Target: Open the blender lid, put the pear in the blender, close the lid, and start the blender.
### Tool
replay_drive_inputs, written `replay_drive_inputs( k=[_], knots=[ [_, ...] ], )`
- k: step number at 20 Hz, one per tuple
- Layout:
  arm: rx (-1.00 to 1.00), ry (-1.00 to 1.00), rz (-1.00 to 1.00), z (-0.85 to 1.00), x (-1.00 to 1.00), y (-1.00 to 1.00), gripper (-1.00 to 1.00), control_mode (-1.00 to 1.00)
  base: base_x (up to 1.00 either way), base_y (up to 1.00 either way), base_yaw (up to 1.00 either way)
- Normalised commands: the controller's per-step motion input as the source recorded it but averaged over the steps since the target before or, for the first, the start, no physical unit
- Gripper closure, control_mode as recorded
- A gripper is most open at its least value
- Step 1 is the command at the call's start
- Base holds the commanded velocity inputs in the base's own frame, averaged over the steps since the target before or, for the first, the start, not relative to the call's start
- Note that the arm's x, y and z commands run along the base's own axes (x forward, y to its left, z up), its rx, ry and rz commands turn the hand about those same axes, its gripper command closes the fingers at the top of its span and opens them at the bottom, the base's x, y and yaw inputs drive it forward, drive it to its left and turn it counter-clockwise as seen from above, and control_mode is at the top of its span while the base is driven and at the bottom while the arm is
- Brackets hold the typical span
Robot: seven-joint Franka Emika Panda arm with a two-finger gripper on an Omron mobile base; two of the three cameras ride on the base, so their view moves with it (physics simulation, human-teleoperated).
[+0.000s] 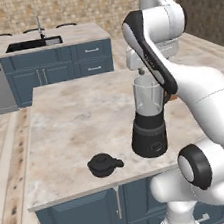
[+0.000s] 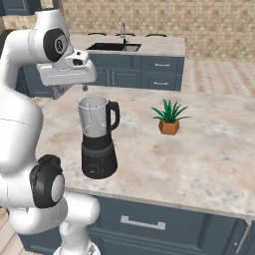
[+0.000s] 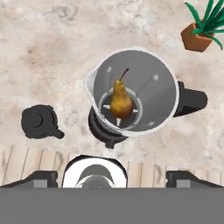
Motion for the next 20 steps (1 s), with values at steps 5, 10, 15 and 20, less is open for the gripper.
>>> replay_drive_inputs(
  k=[5,10,15,20],
  knots=[
    [0.01,0.13,-0.02,-0.32,-0.58,0.70,-1.00,-1.00,0.00,0.00,0.00],
    [0.00,0.17,0.00,-0.63,-0.35,0.82,-1.00,-1.00,0.00,0.00,0.00],
    [0.00,0.14,0.00,-0.61,-0.07,0.71,-1.00,-1.00,0.00,0.00,0.00],
    [-0.05,0.09,0.00,-0.25,0.00,0.41,-1.00,-1.00,0.00,0.00,0.00]
  ],
)
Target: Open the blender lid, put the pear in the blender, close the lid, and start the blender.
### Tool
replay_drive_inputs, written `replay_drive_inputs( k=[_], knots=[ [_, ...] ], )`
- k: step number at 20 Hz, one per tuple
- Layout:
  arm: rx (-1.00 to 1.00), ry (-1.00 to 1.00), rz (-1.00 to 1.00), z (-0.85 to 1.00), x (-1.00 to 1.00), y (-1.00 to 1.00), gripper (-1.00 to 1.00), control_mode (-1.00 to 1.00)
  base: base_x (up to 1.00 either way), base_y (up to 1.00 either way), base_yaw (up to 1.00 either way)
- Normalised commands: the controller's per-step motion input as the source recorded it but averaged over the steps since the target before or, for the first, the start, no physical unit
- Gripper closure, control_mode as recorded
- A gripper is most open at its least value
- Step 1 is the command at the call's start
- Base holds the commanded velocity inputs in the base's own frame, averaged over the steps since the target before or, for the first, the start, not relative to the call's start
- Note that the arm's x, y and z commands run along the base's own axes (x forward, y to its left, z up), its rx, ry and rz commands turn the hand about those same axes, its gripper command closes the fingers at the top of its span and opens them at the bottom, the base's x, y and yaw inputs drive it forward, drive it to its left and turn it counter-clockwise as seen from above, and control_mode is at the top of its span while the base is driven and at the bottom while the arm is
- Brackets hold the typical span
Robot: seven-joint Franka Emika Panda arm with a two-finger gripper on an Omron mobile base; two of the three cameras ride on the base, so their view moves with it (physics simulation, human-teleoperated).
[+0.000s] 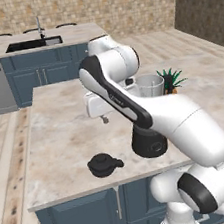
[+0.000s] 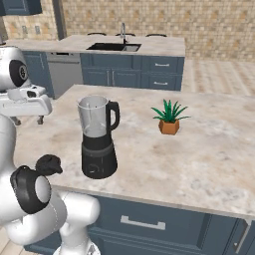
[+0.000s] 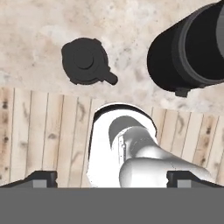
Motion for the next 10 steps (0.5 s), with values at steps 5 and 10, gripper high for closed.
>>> replay_drive_inputs(
  k=[5,10],
  knots=[
    [-0.08,0.10,0.00,-0.22,0.00,0.27,-1.00,-1.00,0.00,0.00,0.00],
    [-0.06,0.18,0.00,-0.56,0.01,0.20,-1.00,-1.00,0.00,0.00,0.00]
  ],
)
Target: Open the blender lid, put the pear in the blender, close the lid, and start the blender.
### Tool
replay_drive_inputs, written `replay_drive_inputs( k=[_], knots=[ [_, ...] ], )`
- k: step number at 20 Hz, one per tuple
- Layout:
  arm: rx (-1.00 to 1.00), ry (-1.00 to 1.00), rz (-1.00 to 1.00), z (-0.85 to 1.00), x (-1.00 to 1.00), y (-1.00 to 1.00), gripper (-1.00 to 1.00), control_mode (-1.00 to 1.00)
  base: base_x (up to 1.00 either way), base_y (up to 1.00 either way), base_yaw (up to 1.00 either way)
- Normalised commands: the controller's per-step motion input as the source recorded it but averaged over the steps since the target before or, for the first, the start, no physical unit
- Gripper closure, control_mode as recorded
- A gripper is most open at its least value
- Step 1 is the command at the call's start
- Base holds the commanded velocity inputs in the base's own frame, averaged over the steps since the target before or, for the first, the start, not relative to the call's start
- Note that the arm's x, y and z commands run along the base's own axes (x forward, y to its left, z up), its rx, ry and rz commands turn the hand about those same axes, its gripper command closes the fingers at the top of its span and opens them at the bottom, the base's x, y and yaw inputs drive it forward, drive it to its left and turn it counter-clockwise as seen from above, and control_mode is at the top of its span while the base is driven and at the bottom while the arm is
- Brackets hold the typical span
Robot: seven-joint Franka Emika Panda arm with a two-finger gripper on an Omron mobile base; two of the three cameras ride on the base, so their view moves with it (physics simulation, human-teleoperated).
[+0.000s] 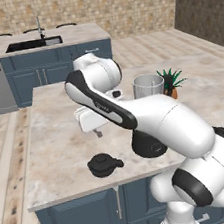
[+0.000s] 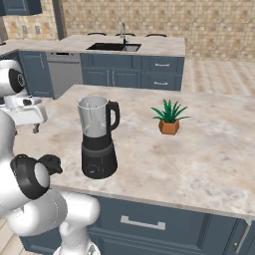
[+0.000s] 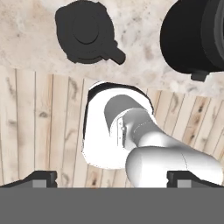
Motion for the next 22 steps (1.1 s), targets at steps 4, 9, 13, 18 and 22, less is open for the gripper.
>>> replay_drive_inputs(
  k=[4,9,13,18,22],
  knots=[
    [-0.04,0.13,0.00,-0.58,0.03,0.12,-1.00,-1.00,0.00,0.00,0.00],
    [-0.01,0.10,0.00,-0.41,0.00,0.04,-1.00,-1.00,0.00,0.00,0.00],
    [0.00,0.00,0.00,-0.09,0.00,0.00,-1.00,-1.00,0.00,0.00,0.00],
    [0.00,0.00,0.00,-0.01,0.00,0.00,-1.00,-1.00,0.00,0.00,0.00],
    [0.00,0.00,0.00,0.00,0.00,-0.02,-1.00,-1.00,0.00,0.00,0.00]
  ],
)
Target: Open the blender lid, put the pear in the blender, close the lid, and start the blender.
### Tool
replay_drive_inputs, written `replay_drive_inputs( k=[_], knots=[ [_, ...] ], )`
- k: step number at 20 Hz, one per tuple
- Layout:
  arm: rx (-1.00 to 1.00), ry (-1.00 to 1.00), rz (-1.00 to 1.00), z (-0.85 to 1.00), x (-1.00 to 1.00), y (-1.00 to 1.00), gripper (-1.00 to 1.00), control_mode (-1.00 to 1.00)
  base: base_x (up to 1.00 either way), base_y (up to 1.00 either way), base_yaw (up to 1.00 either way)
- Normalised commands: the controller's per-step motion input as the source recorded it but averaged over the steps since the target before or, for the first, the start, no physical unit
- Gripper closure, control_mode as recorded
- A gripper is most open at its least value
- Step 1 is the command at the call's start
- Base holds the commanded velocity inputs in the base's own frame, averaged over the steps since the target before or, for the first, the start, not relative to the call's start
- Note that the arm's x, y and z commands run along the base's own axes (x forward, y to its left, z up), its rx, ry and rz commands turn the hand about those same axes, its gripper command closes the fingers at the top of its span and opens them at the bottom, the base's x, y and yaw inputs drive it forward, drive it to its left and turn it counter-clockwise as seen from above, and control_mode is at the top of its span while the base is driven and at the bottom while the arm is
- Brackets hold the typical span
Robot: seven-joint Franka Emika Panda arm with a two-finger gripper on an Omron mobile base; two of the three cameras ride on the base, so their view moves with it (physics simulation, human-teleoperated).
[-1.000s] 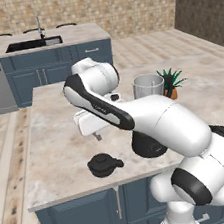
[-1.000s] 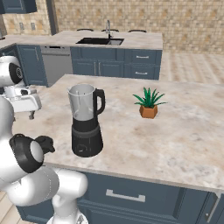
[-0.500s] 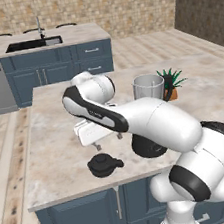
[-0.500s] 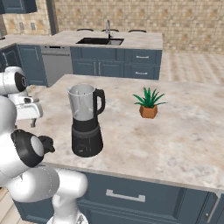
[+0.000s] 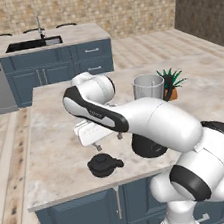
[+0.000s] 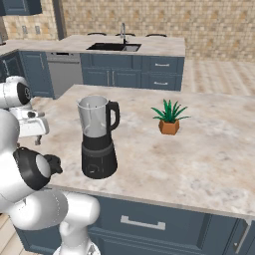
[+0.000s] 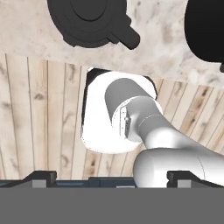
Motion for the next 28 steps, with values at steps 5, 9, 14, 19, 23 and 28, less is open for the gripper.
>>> replay_drive_inputs(
  k=[5,9,14,19,23,28],
  knots=[
    [0.00,0.00,0.00,0.00,0.00,0.00,-1.00,-1.00,0.00,0.00,0.00],
    [0.00,0.00,0.00,0.00,0.00,0.00,-1.00,-1.00,0.00,0.00,0.00],
    [0.02,0.00,0.00,0.00,0.00,-0.13,-1.00,-1.00,0.00,0.00,0.00],
    [0.03,0.00,0.00,-0.16,0.00,-0.27,-1.00,-1.00,0.00,0.00,0.00],
    [0.00,0.05,0.00,-0.69,0.01,-0.08,-1.00,-1.00,0.00,0.00,0.00],
    [0.00,-0.02,0.00,-0.23,0.10,0.06,-1.00,-1.00,0.00,0.00,0.00]
  ],
)
